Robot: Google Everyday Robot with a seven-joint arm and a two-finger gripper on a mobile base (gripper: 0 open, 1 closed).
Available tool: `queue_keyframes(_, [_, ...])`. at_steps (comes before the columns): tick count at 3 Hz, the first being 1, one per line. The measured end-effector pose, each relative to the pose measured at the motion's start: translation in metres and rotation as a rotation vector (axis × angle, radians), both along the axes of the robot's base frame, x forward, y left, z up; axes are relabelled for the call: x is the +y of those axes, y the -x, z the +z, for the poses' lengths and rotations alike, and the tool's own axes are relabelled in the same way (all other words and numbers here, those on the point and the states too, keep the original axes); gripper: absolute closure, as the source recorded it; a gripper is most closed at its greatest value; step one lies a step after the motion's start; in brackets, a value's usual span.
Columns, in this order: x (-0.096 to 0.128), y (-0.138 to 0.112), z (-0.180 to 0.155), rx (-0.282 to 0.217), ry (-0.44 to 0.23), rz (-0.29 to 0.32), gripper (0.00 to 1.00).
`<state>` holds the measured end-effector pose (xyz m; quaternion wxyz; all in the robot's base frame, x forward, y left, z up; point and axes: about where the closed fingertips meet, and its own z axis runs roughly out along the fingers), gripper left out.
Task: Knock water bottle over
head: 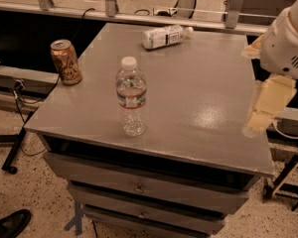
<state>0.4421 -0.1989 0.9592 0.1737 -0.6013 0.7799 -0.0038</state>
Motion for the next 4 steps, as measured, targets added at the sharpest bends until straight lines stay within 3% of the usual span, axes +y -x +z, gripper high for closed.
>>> queue_keyframes(2, [0.061, -0.012, -0.045, 0.042, -0.227, 0.02, 0.0])
queue_keyframes(3, [0.094, -0.018, -0.062, 0.047, -0.384, 0.041, 0.0])
queue_keyframes(4, [0.126, -0.027, -0.07, 0.019, -0.54, 0.077, 0.0])
